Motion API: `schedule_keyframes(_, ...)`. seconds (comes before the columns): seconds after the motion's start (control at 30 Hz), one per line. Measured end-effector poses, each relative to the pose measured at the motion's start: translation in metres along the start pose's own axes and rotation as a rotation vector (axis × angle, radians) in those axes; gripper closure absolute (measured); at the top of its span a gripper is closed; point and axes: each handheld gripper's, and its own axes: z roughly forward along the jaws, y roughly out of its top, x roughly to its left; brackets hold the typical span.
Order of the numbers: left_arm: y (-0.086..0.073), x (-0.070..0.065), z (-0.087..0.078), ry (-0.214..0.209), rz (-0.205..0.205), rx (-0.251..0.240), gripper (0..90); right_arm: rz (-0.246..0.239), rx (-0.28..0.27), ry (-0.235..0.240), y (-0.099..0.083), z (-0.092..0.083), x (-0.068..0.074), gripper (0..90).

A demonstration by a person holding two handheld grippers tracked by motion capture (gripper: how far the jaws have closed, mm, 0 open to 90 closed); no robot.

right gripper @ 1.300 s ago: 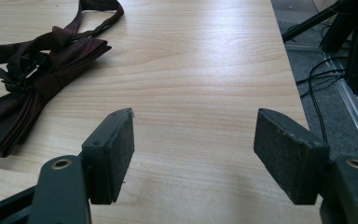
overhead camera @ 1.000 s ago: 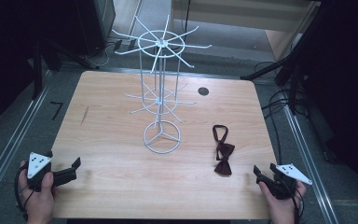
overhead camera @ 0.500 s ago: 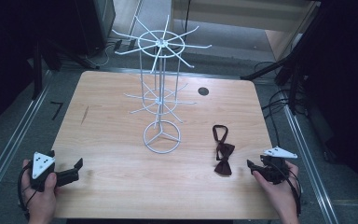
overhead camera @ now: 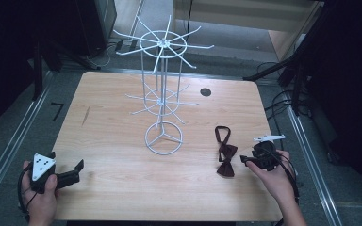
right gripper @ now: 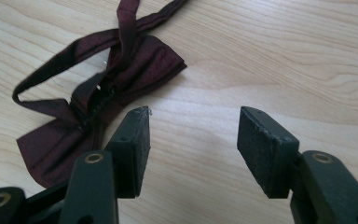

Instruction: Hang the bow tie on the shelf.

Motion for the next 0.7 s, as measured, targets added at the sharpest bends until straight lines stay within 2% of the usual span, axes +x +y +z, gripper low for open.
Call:
schedule_keyframes(0.2,0.0,0.001,0.0,0.001,-0.005,-0.001,0.0,0.038,0.055,0.026,0.014,0.005,0.003,46.7)
schedule_keyframes(0.4,0.0,0.0,0.0,0.0,-0.004,-0.001,0.0,0.044,0.11,0.039,0.029,0.013,0.002,48.3)
schedule_keyframes(0.7,0.0,0.001,0.0,0.001,-0.005,0.002,0.0,0.043,0.156,0.009,0.048,0.025,0.001,51.2)
